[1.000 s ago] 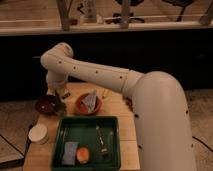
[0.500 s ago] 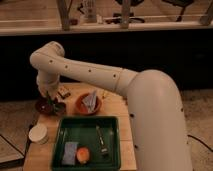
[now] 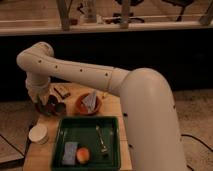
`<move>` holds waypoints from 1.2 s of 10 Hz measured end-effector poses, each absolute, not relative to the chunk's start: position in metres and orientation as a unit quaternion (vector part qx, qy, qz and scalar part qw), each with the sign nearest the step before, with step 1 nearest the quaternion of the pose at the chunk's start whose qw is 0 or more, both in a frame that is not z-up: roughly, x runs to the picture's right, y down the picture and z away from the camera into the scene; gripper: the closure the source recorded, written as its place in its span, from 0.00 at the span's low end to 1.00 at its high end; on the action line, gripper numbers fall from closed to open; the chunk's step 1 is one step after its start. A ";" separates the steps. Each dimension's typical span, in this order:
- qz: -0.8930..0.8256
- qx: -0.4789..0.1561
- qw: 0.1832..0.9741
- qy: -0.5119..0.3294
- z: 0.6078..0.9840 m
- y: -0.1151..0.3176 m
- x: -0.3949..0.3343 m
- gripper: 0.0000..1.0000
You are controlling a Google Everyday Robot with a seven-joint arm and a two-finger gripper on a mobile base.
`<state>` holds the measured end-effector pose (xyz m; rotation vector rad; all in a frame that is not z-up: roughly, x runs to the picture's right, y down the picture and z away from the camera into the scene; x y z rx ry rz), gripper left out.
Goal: Place pepper in paper cup
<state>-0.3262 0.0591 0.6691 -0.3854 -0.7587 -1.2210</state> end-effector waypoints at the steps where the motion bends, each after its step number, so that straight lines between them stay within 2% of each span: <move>1: -0.558 -0.180 0.732 -0.347 0.664 0.063 -0.331 0.96; 5: -0.561 -0.196 0.723 -0.353 0.642 0.079 -0.354 0.96; 12: -0.551 -0.236 0.706 -0.378 0.639 0.103 -0.373 0.96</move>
